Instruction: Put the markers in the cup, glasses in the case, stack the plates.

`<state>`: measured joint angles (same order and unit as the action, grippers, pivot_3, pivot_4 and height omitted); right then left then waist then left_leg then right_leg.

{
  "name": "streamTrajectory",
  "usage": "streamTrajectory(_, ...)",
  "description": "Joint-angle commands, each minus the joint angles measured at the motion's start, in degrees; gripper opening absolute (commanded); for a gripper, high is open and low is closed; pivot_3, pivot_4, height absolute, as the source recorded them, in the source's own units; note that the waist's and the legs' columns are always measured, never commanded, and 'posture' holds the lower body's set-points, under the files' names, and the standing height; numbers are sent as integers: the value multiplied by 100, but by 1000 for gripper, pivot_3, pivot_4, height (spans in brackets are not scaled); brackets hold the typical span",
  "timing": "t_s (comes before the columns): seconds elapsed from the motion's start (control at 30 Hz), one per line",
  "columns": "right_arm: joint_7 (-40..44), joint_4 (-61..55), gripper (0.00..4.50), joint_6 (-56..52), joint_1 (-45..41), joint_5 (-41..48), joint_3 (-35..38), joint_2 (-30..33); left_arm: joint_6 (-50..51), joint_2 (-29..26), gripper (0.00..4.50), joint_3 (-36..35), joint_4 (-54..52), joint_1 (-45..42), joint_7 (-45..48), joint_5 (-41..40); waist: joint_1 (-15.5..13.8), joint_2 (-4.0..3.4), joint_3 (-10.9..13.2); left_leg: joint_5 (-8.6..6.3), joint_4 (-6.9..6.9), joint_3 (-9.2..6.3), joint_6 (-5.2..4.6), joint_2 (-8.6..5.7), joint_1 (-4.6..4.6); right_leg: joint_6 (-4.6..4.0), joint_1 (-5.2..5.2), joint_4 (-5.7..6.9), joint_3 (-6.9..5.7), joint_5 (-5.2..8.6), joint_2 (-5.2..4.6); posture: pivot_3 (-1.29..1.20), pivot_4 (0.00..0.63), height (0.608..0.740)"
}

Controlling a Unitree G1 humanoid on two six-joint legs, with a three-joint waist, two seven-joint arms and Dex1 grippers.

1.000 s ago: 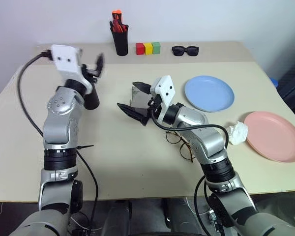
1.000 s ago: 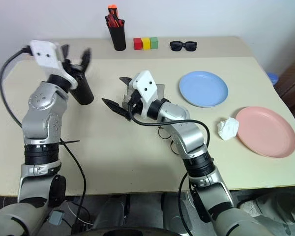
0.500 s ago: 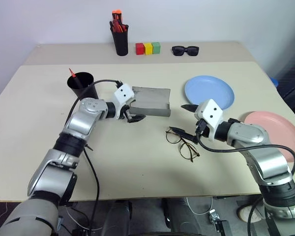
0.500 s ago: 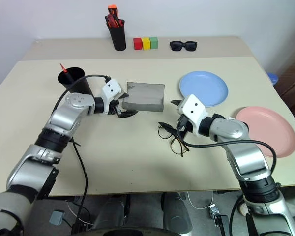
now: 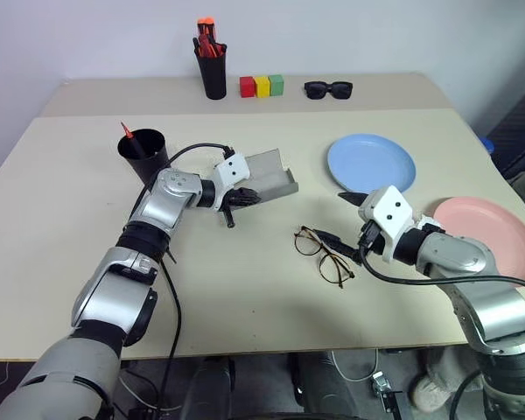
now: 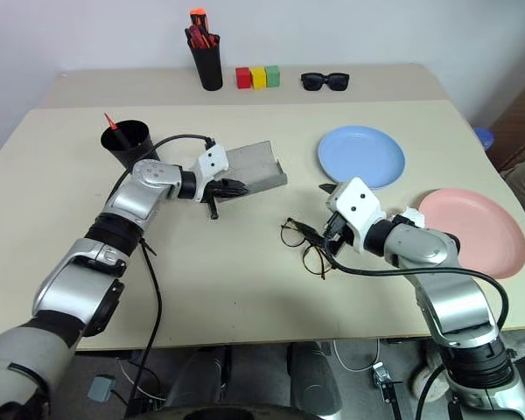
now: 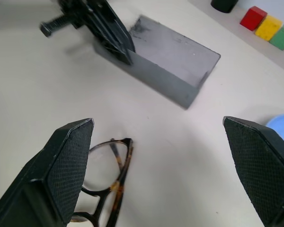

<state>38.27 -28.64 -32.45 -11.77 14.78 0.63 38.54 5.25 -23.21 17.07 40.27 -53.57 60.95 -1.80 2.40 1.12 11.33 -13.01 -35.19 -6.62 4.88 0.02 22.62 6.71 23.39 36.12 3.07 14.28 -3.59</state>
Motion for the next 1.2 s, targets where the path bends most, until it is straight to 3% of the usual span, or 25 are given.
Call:
streamTrajectory(0.03, -20, -253, 4500, -196, -18, 124, 185, 84, -138, -288, 102, -232, -594, 173, 427, -178, 16, 0, 0, 0, 1, 0, 0, 0, 0, 0, 0, 0, 0, 0, 0, 0, 150, 740)
streamTrajectory(0.17, 38, -481, 4500, -1073, 178, 403, 58, 235, 250, -1148, 102, -233, -2408, 1115, 1356, -529, 25, -3, 0, 0, 6, 0, 0, 3, -2, -3, 4, 6, 2, 1, 2, 0, 150, 740)
streamTrajectory(0.4, -85, -527, 4500, -2230, 133, 1006, 142, 133, 597, -1656, 102, -115, -3614, 1769, 1687, -573, -113, -2, 0, -1, -15, 2, -1, 3, -1, -26, -10, -2, 2, 12, -1, 0, 150, 740)
streamTrajectory(0.5, -251, -517, 4500, -2574, 6, 1120, 89, 22, 589, -1655, 939, -106, -3646, 1818, 1627, -483, -129, -2, 0, -1, -15, 3, -1, 3, -2, -26, -9, 0, 2, 12, 0, 0, 150, 740)
streamTrajectory(0.67, -430, -493, 4500, -2861, -124, 1207, 42, -24, 576, -1529, 3370, -220, -3692, 1822, 1265, -458, -134, -2, 0, -2, -7, 3, -4, 3, -3, -15, -6, 0, 1, 7, 0, 0, 150, 740)
streamTrajectory(0.8, -497, -406, 4500, -2943, -181, 1198, 13, 19, 750, -1602, 3370, -452, -3916, 1922, 1059, -616, -123, -2, 0, -3, -6, 2, -5, 3, -2, -5, -5, 0, 1, 2, 0, 0, 150, 740)
streamTrajectory(0.9, -542, -260, 3167, -2958, -225, 1111, -55, 65, 956, -1772, 3437, -759, -4283, 2272, 920, -802, -99, -3, 0, -3, -4, 2, -6, 4, -5, -6, -3, 1, 1, 2, 1, 0, 150, 740)
streamTrajectory(1.1, -616, -187, 87, -2958, -340, 1079, -202, 63, 1831, -1806, 3437, -1475, -5099, 3101, 357, -1418, -121, -3, 0, -3, -5, 3, -6, 4, -4, -8, -4, 0, 1, 3, 0, 0, 150, 740)
streamTrajectory(1.2, -611, -222, 87, -2843, -430, 1007, -300, 121, 2140, -1781, 3437, -1907, -5505, 3631, -23, -1665, -111, -3, 0, -4, -4, 2, -7, 5, -6, -7, -4, 1, 1, 3, 0, 0, 150, 740)
